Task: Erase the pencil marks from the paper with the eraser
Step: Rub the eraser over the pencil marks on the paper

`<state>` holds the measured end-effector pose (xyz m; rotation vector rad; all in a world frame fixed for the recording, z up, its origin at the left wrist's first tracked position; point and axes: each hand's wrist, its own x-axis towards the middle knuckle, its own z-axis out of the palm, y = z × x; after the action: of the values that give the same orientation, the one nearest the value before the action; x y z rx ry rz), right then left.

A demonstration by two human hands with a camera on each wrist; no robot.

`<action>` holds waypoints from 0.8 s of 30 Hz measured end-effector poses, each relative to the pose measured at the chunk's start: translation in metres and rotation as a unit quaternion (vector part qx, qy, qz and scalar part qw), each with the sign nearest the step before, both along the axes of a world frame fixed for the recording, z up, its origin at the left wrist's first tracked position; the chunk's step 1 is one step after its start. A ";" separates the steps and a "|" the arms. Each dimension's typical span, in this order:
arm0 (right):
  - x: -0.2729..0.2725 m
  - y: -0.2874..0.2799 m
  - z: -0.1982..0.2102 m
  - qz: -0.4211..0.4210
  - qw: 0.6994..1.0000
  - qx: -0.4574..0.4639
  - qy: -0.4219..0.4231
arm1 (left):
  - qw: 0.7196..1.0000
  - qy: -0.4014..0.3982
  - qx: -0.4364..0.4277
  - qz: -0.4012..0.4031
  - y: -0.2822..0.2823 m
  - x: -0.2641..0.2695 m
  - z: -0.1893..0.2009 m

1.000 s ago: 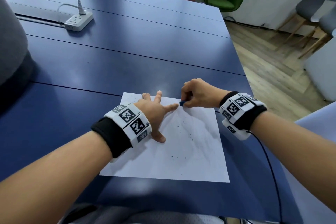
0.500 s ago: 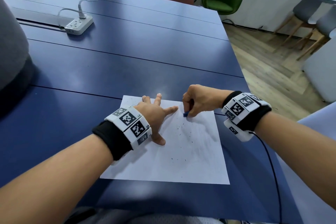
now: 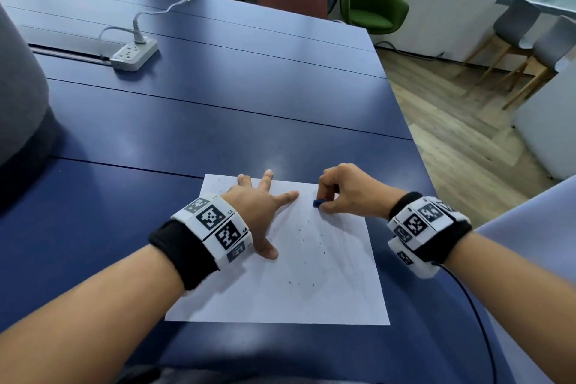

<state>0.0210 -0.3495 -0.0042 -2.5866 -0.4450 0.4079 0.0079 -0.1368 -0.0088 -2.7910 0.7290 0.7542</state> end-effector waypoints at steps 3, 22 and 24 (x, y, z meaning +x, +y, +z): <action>-0.012 0.004 0.005 0.054 0.996 -0.024 0.072 | 1.000 0.004 0.008 -0.003 0.002 -0.002 0.001; -0.013 -0.001 0.011 0.050 0.991 -0.051 0.115 | 1.000 0.013 0.006 0.005 0.002 -0.003 -0.001; -0.011 -0.001 0.013 0.053 0.988 -0.052 0.135 | 1.000 0.015 0.008 0.005 0.002 -0.003 -0.001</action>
<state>0.0098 -0.3509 0.0085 -2.5610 -0.4774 0.8271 0.0052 -0.1343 -0.0096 -2.7774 0.7105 0.8007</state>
